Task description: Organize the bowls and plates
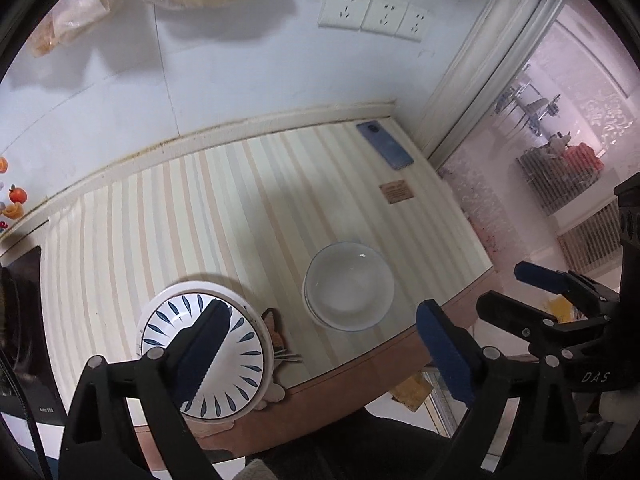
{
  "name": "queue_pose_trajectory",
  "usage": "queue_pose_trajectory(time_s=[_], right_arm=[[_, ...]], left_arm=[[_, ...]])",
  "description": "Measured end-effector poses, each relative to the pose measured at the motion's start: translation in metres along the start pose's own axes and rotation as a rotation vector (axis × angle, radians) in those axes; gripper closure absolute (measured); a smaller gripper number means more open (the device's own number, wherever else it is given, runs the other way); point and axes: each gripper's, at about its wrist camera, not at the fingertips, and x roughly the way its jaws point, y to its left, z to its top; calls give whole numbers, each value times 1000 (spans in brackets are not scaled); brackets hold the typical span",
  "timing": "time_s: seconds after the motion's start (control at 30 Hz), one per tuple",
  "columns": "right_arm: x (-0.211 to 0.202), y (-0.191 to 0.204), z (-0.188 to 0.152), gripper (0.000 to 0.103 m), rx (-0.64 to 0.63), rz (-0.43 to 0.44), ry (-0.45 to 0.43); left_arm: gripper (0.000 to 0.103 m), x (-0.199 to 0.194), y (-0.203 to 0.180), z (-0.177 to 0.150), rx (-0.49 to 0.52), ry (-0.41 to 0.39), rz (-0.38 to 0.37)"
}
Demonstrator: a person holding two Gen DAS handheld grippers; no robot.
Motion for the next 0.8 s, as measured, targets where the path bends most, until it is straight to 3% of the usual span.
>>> queue_pose_trajectory(time_s=[0.2, 0.4, 0.6, 0.8], right_arm=[[-20, -1, 1, 4, 14, -3, -36], [-2, -16, 3, 4, 60, 25, 8], [50, -37, 0, 3, 107, 87, 103], [128, -72, -3, 3, 187, 173, 236]], left_arm=[[3, -7, -2, 2, -1, -12, -29], [3, 19, -3, 4, -7, 25, -7], [3, 78, 15, 10, -77, 128, -5], [3, 147, 25, 14, -128, 257, -31]])
